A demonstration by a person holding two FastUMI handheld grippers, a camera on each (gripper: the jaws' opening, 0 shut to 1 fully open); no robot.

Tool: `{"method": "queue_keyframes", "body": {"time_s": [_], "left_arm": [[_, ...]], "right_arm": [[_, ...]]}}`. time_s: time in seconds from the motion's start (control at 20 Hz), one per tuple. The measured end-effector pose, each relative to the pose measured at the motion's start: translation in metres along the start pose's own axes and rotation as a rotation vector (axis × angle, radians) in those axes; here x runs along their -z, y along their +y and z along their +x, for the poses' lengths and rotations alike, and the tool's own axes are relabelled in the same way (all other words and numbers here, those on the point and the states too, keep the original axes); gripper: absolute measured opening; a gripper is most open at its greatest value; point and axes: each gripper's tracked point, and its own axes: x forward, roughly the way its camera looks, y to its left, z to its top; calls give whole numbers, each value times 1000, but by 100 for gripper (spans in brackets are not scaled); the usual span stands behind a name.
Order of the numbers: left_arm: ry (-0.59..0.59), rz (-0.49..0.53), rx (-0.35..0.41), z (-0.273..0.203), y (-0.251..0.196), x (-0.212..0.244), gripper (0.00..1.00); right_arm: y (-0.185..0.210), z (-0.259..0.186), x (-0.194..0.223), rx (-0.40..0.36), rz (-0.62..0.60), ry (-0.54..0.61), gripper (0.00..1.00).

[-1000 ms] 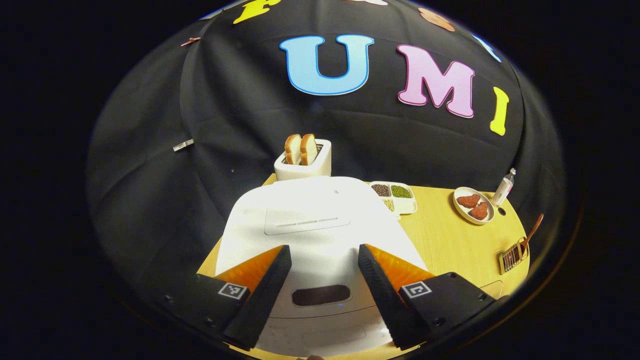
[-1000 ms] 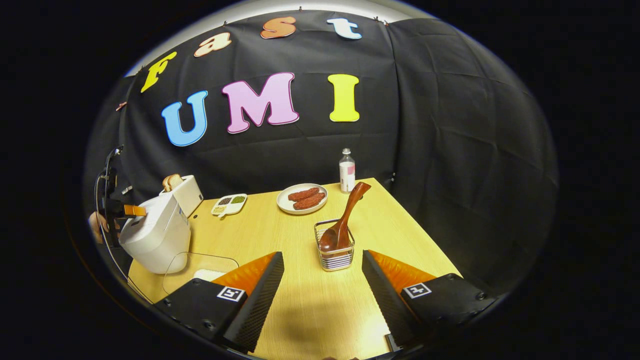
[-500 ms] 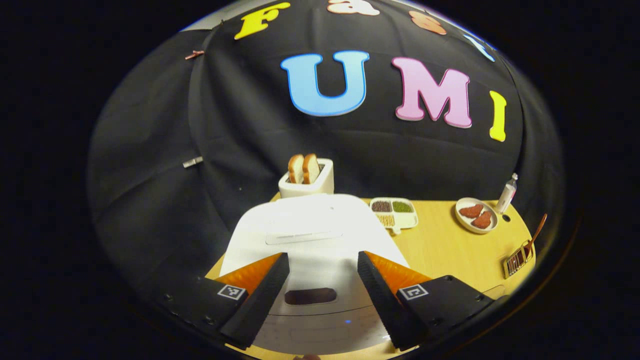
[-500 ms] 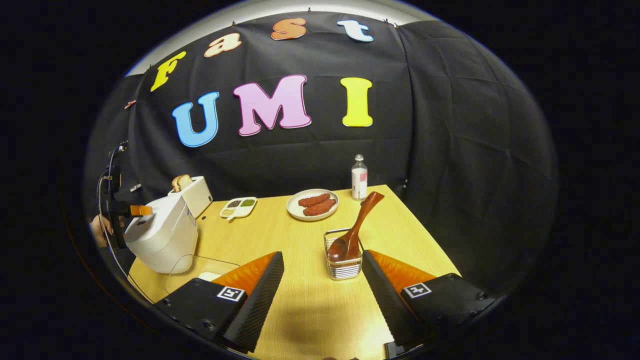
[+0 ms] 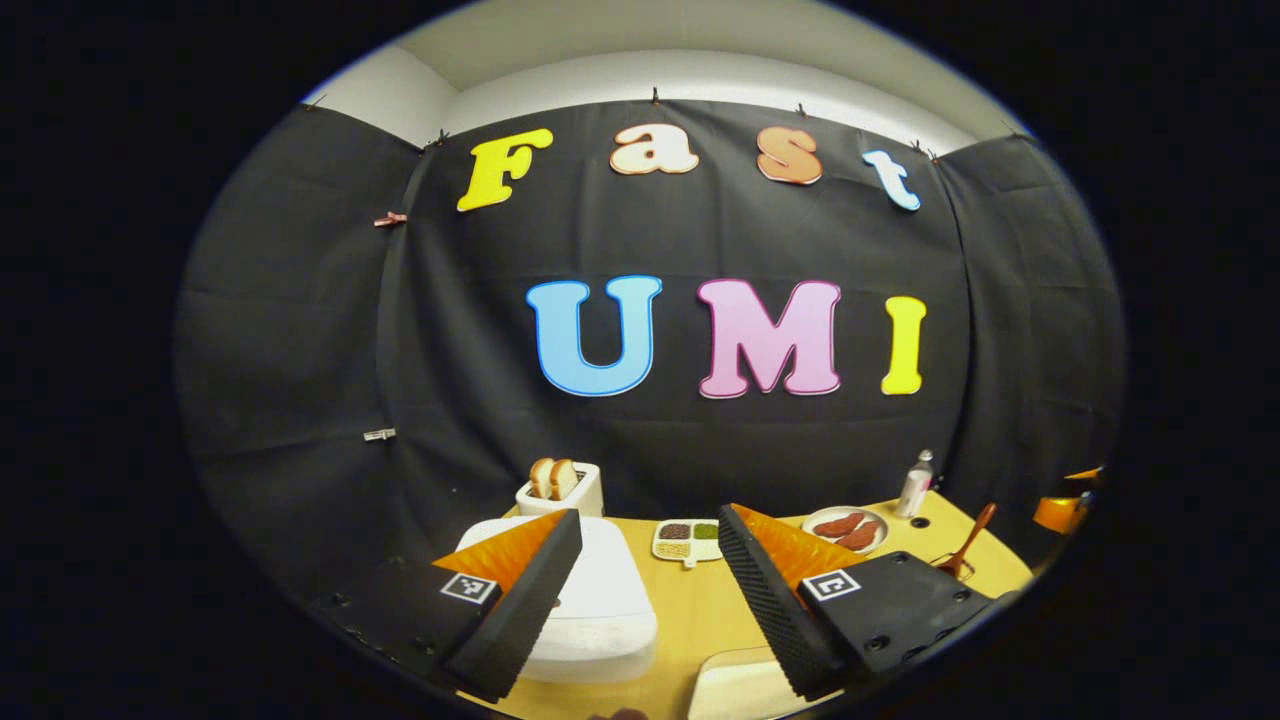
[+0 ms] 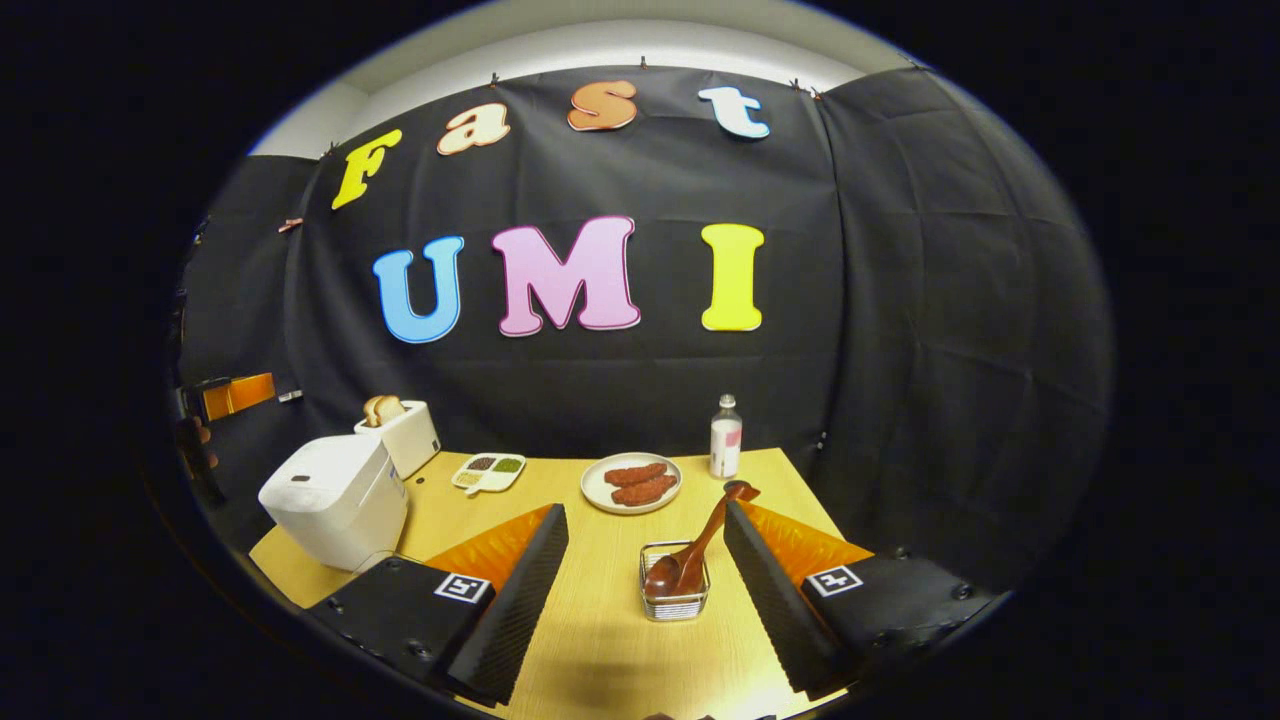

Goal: Close the left gripper, press the button to open the rice cooker; take a wooden spoon from the chopstick holder with the right hand, scoop a spoonful of rice and pour it into the rice cooker, then put the wooden spoon back into the chopstick holder.

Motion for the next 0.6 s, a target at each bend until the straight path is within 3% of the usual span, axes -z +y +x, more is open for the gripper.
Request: {"method": "queue_keyframes", "body": {"time_s": [0.25,0.5,0.55,0.6], "left_arm": [[-16,4,75,-57,-23,1,96],[-29,-16,136,-110,-27,18,96],[-27,-10,134,-117,-23,22,96],[-18,-3,142,-124,-21,27,96]], "right_arm": [[15,-46,-23,45,-15,-87,98],[42,-100,-3,44,-66,-91,98],[47,-108,3,45,-65,-81,93],[51,-116,9,46,-55,-67,94]]}}
